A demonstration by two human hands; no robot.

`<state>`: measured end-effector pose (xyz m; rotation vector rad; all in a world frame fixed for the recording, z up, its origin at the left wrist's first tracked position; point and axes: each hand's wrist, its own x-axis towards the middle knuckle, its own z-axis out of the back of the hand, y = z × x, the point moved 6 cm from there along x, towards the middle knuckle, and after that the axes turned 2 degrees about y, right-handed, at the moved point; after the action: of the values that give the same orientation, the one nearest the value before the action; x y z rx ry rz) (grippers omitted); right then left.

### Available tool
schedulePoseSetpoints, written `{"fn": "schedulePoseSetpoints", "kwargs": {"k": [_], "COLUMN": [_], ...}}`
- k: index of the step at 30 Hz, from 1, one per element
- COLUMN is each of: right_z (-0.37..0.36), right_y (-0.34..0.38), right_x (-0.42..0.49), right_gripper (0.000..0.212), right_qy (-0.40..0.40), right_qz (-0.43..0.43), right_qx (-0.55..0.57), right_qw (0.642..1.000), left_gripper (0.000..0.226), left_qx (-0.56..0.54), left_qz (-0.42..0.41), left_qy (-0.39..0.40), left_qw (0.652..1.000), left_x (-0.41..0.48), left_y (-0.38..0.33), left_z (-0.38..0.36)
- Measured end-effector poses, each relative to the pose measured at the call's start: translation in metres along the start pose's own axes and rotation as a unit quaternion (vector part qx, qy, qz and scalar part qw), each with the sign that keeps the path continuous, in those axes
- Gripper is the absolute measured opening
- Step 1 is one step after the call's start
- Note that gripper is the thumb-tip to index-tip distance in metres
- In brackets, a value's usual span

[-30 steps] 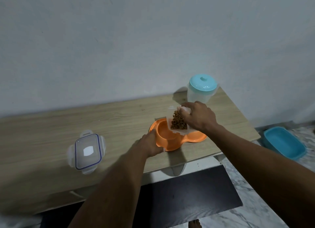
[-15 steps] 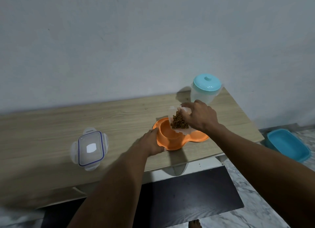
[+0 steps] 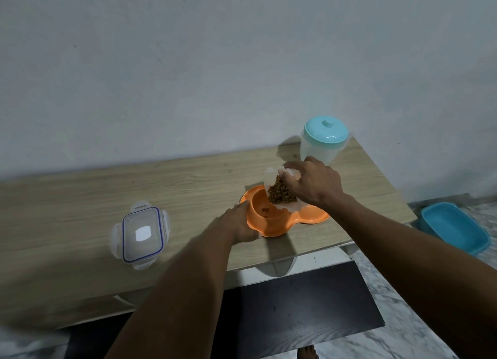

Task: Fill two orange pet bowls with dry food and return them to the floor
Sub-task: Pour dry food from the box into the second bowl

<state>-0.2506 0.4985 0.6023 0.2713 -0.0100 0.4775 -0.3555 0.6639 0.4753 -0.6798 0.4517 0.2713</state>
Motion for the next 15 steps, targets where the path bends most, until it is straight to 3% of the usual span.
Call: {"fn": "schedulePoseSetpoints", "kwargs": {"k": [15], "right_z": [-0.0024], "right_y": [-0.0030], "right_x": [0.0036], "right_gripper": [0.049], "right_qy": [0.004], "right_qz": [-0.007], "right_qx": [0.004], "right_qw": [1.000], "left_gripper": [0.096], "left_qx": [-0.028], "left_qz": [0.003], "left_qy": [-0.003], "left_qw": [1.000], "left_x": [-0.0022], "left_y": [-0.0050], "left_z": [0.0020]}}
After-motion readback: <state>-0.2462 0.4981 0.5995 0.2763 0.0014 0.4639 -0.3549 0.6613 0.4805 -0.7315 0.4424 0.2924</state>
